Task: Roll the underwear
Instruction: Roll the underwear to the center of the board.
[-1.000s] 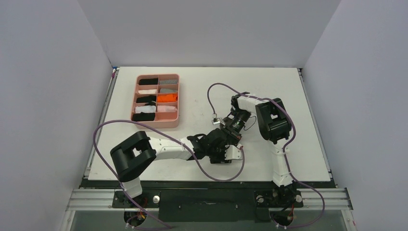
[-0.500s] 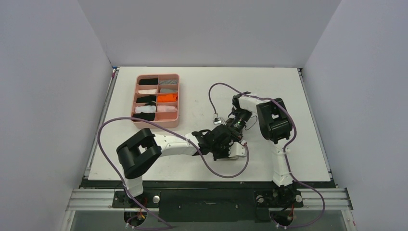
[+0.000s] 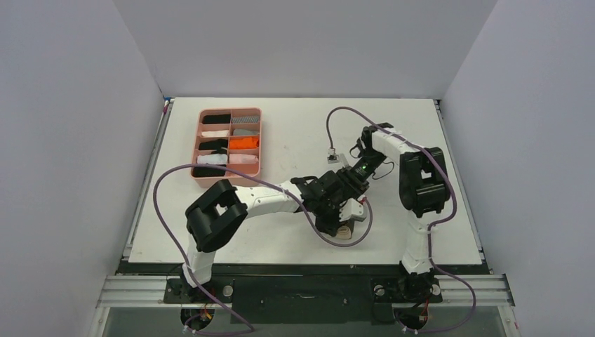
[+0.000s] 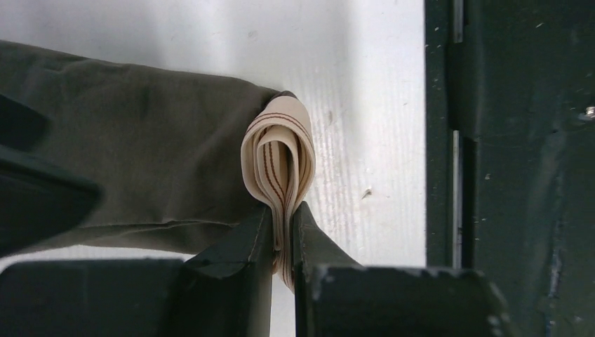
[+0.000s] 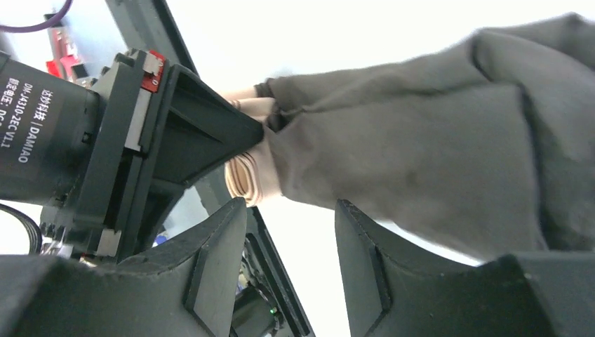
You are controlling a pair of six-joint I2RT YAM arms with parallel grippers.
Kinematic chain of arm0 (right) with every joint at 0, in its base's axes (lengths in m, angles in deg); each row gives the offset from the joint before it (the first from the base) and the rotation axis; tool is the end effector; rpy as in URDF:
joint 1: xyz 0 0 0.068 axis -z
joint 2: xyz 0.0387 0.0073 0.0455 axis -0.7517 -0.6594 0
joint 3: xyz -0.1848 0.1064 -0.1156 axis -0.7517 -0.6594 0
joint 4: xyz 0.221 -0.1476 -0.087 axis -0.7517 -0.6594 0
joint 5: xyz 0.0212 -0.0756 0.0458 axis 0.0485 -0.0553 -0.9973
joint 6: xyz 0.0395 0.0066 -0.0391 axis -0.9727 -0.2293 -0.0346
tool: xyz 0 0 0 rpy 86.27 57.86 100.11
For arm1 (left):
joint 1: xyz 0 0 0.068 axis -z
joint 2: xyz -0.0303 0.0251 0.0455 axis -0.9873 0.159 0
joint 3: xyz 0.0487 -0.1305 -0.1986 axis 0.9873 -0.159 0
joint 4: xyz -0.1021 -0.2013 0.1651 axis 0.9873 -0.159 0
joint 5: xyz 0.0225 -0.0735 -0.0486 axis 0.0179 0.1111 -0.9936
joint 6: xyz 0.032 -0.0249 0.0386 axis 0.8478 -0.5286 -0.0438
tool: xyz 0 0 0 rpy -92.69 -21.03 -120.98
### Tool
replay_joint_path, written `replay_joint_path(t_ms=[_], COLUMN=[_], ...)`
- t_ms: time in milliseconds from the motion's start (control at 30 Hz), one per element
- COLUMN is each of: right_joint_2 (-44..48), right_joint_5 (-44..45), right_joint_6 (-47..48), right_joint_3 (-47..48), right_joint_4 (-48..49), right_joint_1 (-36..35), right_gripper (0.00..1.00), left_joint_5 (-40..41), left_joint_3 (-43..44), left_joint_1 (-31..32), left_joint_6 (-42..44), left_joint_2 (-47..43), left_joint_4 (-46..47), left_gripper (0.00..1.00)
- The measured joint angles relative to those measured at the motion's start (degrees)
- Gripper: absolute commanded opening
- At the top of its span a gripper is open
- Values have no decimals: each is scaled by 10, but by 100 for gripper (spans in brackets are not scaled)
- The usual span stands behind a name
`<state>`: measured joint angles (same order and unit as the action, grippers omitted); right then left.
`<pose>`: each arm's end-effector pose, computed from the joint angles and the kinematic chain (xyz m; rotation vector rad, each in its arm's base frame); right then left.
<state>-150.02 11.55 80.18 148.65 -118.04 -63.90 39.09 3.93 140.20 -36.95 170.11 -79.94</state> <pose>0.3297 0.1201 0.1322 1.0663 -2.4217 -1.3465 0.1924 -0.3602 0.1277 1.9298 1.8273 -0.8390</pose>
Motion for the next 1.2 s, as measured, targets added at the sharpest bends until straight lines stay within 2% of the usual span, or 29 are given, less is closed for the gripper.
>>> replay_joint_path(t_ms=[200, 367, 767, 1200], right_joint_2=[53, 88, 87, 39], right_joint_5=[50, 114, 193, 211], right_joint_6=[-83, -153, -228, -243], right_joint_3=[-21, -49, -85, -51], right_joint_4=[71, 140, 236, 245], right_joint_1=[50, 73, 31, -12], right_gripper=[46, 45, 40, 35], left_joint_5=[-35, -36, -22, -48], left_joint_3=[83, 101, 135, 196], left_joint_1=[-2, -2, 5, 5], left_joint_6=[-30, -52, -80, -88], left_joint_2=[48, 56, 77, 122], left_joint_4=[-83, -109, -132, -174], left_gripper=[0, 0, 0, 0])
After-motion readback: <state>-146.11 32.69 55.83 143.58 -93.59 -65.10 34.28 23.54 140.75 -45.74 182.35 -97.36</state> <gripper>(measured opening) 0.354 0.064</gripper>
